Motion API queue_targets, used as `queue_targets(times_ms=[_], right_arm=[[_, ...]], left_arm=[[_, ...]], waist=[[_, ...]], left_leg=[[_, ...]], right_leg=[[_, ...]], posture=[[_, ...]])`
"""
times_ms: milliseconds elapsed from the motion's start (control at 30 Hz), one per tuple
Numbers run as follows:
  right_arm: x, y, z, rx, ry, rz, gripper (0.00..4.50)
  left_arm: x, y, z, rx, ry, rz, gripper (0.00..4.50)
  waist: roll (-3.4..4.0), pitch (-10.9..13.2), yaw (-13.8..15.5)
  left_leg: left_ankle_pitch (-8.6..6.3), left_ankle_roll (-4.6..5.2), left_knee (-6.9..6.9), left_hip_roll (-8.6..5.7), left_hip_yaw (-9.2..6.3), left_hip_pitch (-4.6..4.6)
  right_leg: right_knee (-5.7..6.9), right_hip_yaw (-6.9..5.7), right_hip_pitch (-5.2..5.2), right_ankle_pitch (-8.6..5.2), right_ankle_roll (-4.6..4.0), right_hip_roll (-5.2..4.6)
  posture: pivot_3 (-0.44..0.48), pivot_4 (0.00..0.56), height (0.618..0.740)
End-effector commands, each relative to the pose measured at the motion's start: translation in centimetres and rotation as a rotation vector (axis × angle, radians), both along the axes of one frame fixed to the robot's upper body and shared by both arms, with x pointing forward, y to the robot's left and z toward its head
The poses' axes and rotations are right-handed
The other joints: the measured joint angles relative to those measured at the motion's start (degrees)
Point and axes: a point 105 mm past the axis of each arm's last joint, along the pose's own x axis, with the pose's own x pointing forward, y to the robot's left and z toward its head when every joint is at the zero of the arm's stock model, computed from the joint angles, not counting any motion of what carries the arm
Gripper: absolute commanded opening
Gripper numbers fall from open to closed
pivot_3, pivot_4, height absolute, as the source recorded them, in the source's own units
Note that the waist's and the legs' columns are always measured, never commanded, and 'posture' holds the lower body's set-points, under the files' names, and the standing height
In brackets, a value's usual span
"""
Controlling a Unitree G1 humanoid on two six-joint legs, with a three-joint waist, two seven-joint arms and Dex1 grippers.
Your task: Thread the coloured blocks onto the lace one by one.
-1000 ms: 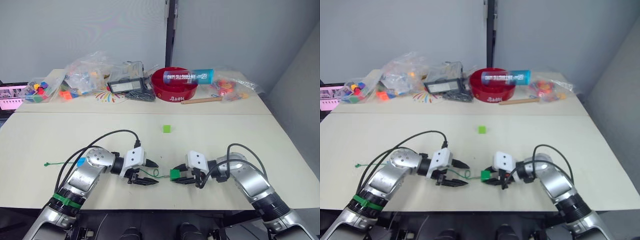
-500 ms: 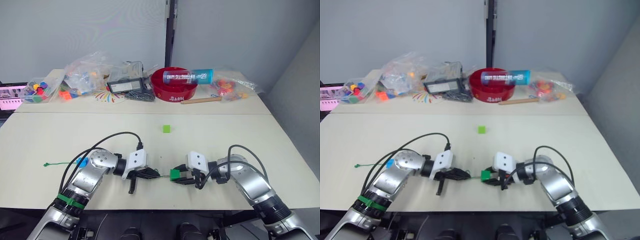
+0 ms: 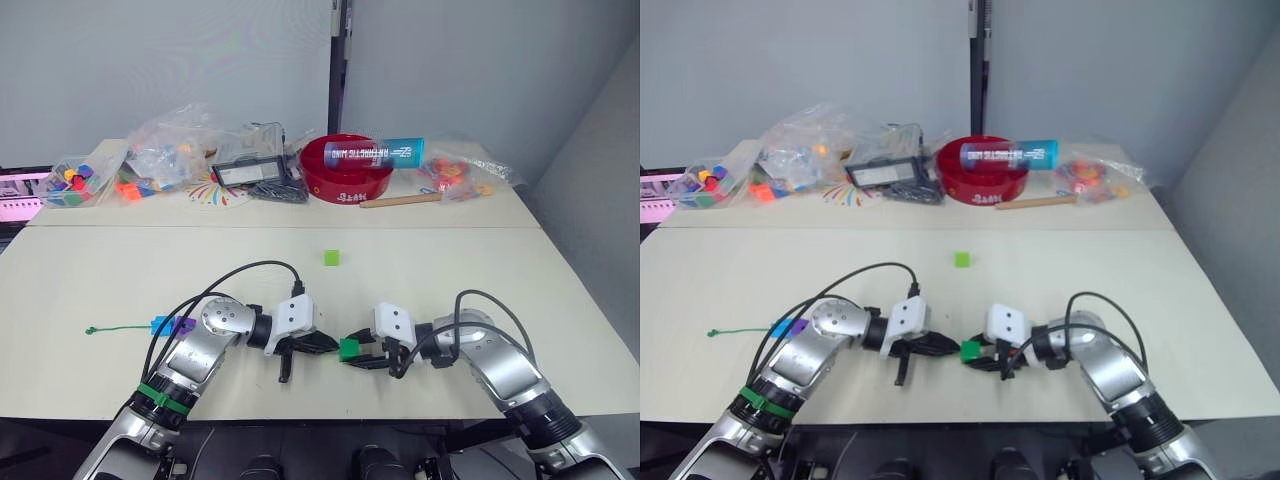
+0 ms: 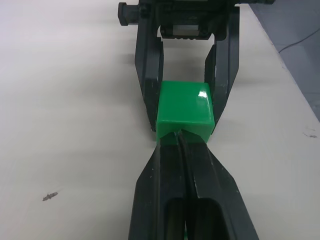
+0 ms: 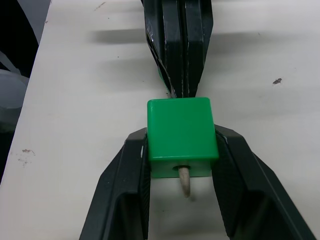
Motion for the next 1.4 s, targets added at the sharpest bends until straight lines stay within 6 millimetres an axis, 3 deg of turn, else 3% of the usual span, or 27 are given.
queue_targets(times_ms=[33, 100, 133, 400, 600, 667, 867, 900, 1133, 1400], right_arm=[[0.1, 0.3, -0.3, -0.013, 0.005, -0.003, 1.16], [0.2, 0.3, -0.4, -0.014, 0.004, -0.003, 1.16], [0.2, 0.3, -0.4, -0.016, 0.005, -0.003, 1.16], [0.3, 0.3, -0.6, -0.016, 0.007, -0.004, 1.16], [0.3, 0.4, -0.4, -0.006, 0.026, -0.01, 1.16], [0.3, 0.4, -0.2, 0.001, 0.03, -0.016, 2.25], [0.2, 0.0, 0.6, 0.008, 0.028, -0.033, 4.29], [0.4, -0.3, 0.8, 0.01, 0.023, -0.043, 4.46], [0.1, -2.4, 1.0, -0.005, 0.024, -0.079, 4.46], [-0.1, -2.6, 0.5, -0.012, 0.016, -0.095, 4.46]], left_arm=[[0.0, -0.7, 1.0, -0.007, -0.033, -0.009, 0.05], [0.2, -0.2, 1.4, -0.013, -0.026, 0.01, 0.05], [0.3, 0.1, 1.7, -0.016, -0.031, 0.015, 0.6], [-0.8, 2.0, 2.5, 0.011, -0.02, -0.001, 3.21], [-1.5, 2.0, 2.0, 0.028, -0.019, -0.012, 3.21], [-1.6, 1.7, 1.9, 0.027, -0.02, -0.016, 3.25], [-1.2, 0.6, 1.6, 0.009, -0.026, -0.009, 3.25], [-1.1, 0.4, 1.5, 0.01, -0.029, -0.01, 3.25], [-0.2, -1.4, 1.0, 0.003, -0.043, -0.008, 3.25], [-0.6, -2.6, 0.1, 0.0, -0.01, -0.039, 3.25]], waist=[[0.0, 0.0, -0.09], [0.0, 0.0, -0.22], [0.0, 0.0, -0.35], [0.0, 0.0, -1.34], [0.0, 0.0, -1.33], [0.0, 0.0, -1.32], [0.0, 0.0, -1.3], [0.0, 0.0, -1.32], [0.0, 0.01, -1.13], [0.0, 0.01, -1.36]], left_leg=[[0.0, 0.0, 0.0, 0.0, 0.0, 0.0], [0.0, 0.0, 0.0, 0.01, 0.0, 0.01], [0.0, 0.0, 0.0, 0.01, 0.0, 0.02], [0.0, 0.0, 0.0, 0.03, -0.04, 0.03], [0.0, 0.0, -0.01, 0.03, -0.03, 0.03], [0.0, 0.0, 0.0, 0.02, -0.03, 0.03], [0.0, 0.0, 0.0, 0.02, -0.03, -0.01], [0.0, 0.0, 0.0, 0.01, -0.03, -0.01], [0.0, 0.0, 0.0, 0.0, -0.03, -0.04], [0.0, 0.01, 0.0, 0.0, -0.02, -0.01]], right_leg=[[0.0, 0.0, 0.0, 0.0, 0.0, 0.0], [0.02, 0.0, 0.0, 0.0, 0.0, 0.01], [0.04, 0.0, 0.0, 0.0, 0.0, 0.01], [0.1, -0.01, -0.01, 0.0, 0.0, 0.03], [0.09, -0.02, -0.01, 0.0, -0.01, 0.03], [0.1, -0.01, -0.01, 0.0, 0.0, 0.03], [0.09, -0.01, -0.05, 0.0, 0.0, 0.02], [0.09, 0.0, -0.05, 0.0, 0.0, 0.02], [0.05, -0.01, -0.04, 0.0, 0.0, 0.01], [0.08, 0.02, -0.04, 0.0, 0.0, 0.03]], posture=[[0.0, 0.15, 0.731], [0.0, 0.15, 0.731], [0.0, 0.15, 0.731], [0.0, 0.15, 0.731], [0.0, 0.15, 0.731], [0.0, 0.15, 0.731], [0.0, 0.15, 0.731], [0.0, 0.15, 0.731], [0.0, 0.15, 0.731], [0.0, 0.15, 0.731]])
